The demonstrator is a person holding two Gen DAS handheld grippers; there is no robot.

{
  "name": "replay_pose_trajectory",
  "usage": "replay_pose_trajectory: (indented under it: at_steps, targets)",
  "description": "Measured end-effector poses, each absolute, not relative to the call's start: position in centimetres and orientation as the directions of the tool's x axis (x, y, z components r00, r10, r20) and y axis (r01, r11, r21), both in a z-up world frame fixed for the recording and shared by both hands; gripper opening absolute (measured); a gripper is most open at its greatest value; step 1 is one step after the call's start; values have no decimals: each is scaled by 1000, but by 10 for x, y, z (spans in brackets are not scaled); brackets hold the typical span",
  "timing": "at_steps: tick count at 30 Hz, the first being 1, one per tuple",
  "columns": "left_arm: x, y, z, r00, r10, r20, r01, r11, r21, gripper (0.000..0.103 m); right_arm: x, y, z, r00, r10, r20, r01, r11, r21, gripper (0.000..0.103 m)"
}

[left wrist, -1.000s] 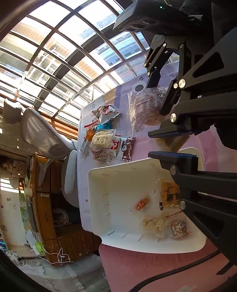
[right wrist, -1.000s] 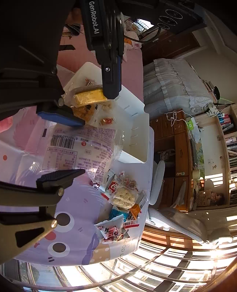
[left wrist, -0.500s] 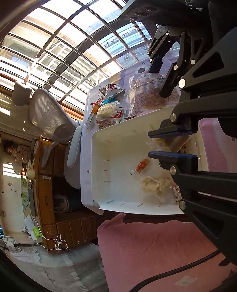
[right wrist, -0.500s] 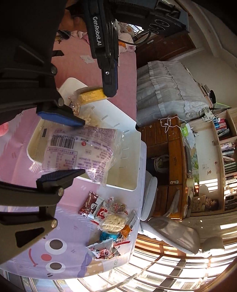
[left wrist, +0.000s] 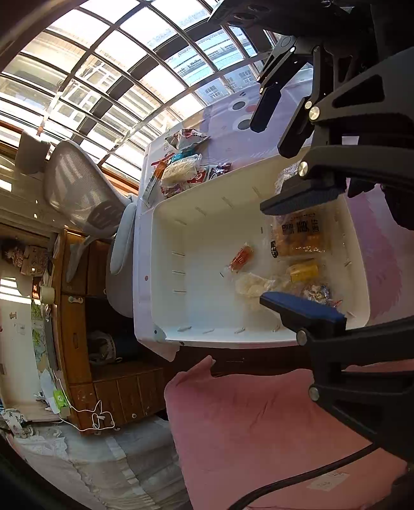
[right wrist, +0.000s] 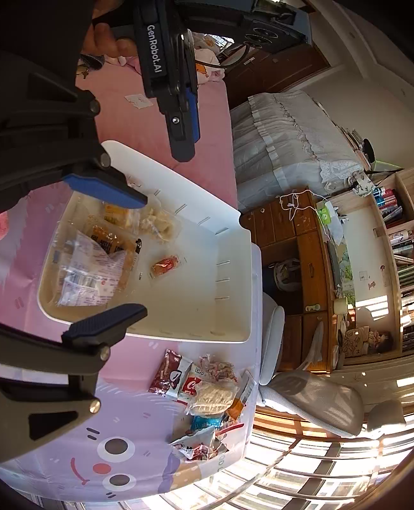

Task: Organize snacks
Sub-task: 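Withdraw both open grippers from the tray back toward the snack pile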

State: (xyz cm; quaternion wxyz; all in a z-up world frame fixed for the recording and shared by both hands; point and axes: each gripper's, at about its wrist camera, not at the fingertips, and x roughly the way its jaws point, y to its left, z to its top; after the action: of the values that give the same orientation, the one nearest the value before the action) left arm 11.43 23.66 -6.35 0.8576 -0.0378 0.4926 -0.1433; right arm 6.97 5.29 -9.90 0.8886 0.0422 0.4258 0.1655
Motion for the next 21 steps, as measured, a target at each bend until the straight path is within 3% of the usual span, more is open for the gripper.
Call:
replay_pose_trajectory:
  at_steps: [15, 19, 21]
  targets:
    - [112, 199, -74, 372, -286, -883, 261, 945, -196, 82, 59, 16, -111, 544, 278, -792, -125, 960, 250, 63]
    - [113, 178, -77, 349, -284, -893, 280, 941, -190, 84, 56, -5, -115, 527, 270, -806, -91, 961, 262, 65]
    - [113, 168, -78, 345, -280, -896, 281, 941, -186, 84, 56, -16, -117, 523, 266, -810, -76, 961, 267, 71]
